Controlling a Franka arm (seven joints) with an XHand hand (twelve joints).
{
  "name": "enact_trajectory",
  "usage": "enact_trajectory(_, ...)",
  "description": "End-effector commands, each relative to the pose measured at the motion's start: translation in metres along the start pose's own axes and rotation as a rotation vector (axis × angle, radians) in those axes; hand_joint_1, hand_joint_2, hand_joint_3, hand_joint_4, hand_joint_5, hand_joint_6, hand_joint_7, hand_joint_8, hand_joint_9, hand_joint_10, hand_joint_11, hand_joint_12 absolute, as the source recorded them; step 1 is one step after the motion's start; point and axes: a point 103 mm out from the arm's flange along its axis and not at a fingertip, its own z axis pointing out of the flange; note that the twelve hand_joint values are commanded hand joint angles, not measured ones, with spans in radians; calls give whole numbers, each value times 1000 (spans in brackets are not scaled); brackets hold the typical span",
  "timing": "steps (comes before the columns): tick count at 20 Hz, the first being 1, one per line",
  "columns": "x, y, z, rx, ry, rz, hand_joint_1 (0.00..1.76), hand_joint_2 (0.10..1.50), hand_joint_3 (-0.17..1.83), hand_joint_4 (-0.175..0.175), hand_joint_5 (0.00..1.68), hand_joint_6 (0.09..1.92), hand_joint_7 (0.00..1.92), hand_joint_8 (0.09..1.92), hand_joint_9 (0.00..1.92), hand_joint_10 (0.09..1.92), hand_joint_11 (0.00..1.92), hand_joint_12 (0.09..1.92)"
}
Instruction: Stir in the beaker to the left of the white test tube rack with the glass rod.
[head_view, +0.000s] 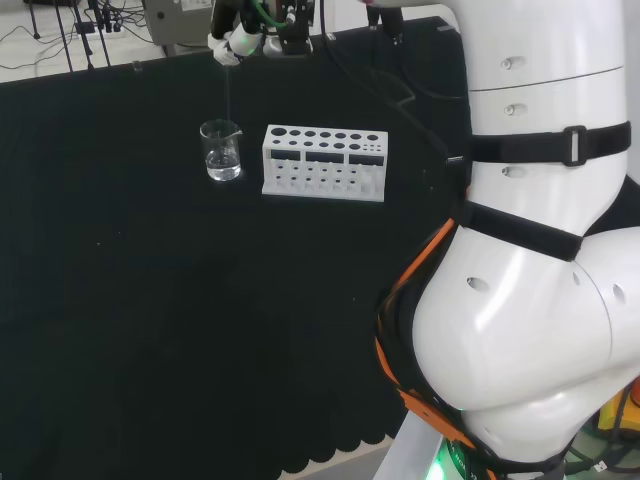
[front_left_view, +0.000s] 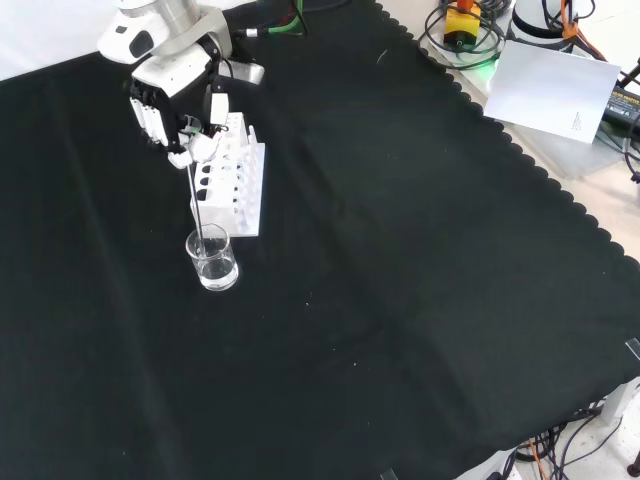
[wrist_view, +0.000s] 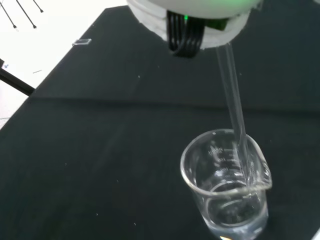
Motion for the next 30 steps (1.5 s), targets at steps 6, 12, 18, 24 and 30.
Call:
enact_trajectory(6, 7, -25, -14, -9, -23, 18, 1316, 771, 476, -175, 1337, 143, 1244, 957, 1849, 510, 1358, 1004)
enact_trajectory(12, 42, -10, -1, 11, -23, -42, 1316, 772, 475, -175, 1338, 139, 1244, 958, 1849, 510, 1358, 1004)
enact_trajectory(18, 50, 7, 11, 26, -10, -63, 1316, 773, 472, -175, 1338, 137, 1243, 957, 1849, 510, 1357, 1003)
enact_trajectory(24, 25, 13, 6, 17, 22, -16, 1316, 776, 468, -175, 1339, 133, 1242, 958, 1848, 510, 1357, 1003)
enact_trajectory(30, 0, 0, -6, 5, 12, 13, 1315, 778, 464, -175, 1340, 129, 1242, 958, 1849, 510, 1356, 1004)
